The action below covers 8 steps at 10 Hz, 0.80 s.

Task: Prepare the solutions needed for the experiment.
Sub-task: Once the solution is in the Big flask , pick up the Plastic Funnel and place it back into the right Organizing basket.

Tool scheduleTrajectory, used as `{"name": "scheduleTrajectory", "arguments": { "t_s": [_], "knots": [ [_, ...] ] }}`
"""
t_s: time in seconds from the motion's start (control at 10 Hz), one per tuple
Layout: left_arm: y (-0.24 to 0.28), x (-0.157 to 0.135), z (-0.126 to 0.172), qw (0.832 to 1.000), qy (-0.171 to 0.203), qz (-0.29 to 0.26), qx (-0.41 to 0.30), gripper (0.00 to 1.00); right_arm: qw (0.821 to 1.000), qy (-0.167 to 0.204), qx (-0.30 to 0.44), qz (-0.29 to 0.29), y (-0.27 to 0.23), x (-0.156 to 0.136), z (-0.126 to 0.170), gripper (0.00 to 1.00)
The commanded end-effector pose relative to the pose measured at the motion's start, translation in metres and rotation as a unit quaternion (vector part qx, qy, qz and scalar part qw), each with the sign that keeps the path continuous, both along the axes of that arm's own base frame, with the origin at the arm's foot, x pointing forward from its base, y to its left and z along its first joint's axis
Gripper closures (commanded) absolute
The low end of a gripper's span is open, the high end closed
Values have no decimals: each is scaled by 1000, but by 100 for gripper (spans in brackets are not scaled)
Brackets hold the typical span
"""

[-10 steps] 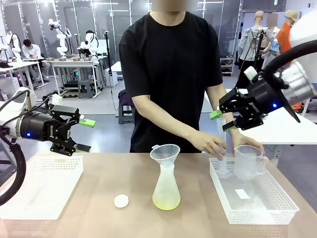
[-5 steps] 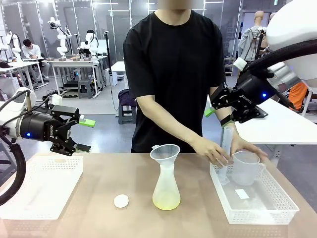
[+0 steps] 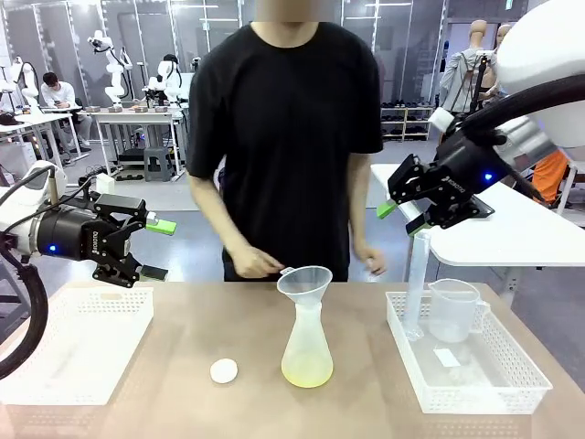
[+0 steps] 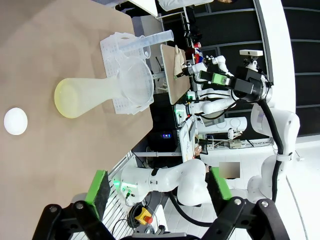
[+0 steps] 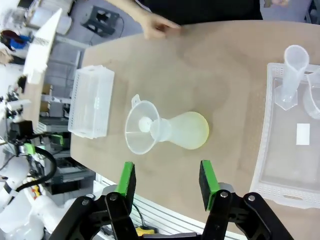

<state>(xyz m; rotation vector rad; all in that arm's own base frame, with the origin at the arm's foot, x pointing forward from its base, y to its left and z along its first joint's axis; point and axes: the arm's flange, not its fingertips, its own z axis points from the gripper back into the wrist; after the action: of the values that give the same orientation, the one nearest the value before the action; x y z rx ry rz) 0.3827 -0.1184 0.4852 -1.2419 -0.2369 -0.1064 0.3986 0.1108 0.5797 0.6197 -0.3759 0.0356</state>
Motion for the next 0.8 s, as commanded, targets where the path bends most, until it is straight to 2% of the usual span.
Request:
{"name": "scheduleTrajectory", "arguments": {
  "t_s": [0.0, 0.7],
  "knots": [
    [-3, -1, 2, 1000, 0, 1, -15, 0, 998, 18, -48, 21, 30, 12, 1, 35],
    [-3, -1, 2, 1000, 0, 1, -15, 0, 983, 46, -159, 73, 107, 46, -27, 35]
  ]
}}
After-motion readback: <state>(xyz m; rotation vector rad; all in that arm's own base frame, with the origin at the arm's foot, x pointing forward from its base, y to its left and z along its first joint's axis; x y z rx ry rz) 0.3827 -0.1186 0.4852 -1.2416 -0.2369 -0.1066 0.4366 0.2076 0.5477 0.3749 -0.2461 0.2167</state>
